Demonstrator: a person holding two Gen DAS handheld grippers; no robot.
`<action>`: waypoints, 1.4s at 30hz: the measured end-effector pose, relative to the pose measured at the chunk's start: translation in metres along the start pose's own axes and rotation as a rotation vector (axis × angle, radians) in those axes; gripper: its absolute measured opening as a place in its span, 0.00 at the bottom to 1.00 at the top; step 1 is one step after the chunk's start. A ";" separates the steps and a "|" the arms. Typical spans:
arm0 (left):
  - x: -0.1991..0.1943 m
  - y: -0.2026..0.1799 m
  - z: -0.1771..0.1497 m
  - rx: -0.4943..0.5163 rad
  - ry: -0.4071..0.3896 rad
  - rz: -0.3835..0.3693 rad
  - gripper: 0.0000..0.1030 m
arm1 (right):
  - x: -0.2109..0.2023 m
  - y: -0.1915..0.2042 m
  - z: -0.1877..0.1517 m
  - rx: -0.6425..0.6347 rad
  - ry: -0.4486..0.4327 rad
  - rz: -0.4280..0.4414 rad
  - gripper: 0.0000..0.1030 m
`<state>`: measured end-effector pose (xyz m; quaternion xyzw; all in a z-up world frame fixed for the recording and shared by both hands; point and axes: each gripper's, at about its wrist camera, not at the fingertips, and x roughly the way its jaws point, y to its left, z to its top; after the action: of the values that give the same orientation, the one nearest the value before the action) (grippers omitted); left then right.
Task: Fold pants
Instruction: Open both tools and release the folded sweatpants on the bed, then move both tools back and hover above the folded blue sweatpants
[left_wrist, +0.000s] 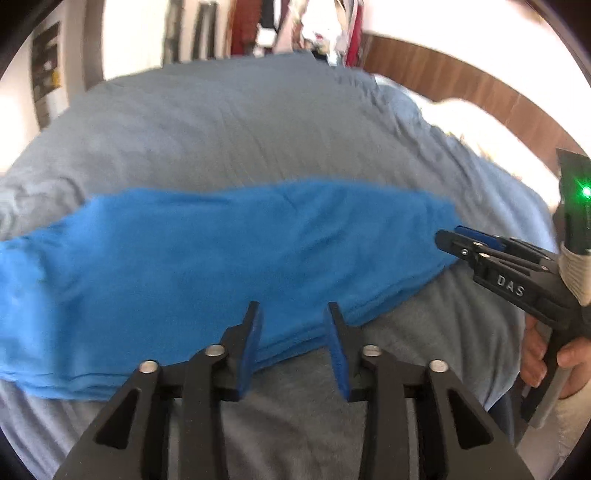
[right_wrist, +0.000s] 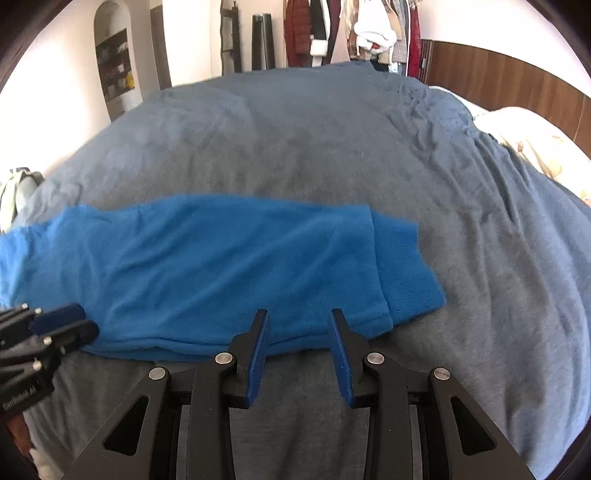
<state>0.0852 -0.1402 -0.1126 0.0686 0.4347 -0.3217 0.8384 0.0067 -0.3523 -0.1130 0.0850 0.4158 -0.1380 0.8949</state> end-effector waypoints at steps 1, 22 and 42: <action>-0.011 0.004 0.003 -0.015 -0.029 0.012 0.50 | -0.007 0.006 0.009 -0.011 -0.018 0.020 0.33; -0.018 0.123 -0.035 -0.132 0.011 0.046 0.45 | 0.020 0.169 0.044 -0.216 0.082 0.245 0.33; -0.115 0.196 -0.066 -0.263 -0.141 0.398 0.61 | -0.005 0.249 0.000 -0.222 0.125 0.365 0.33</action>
<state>0.1097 0.0947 -0.0959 0.0207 0.3911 -0.0949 0.9152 0.0829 -0.1159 -0.1002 0.0684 0.4607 0.0786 0.8814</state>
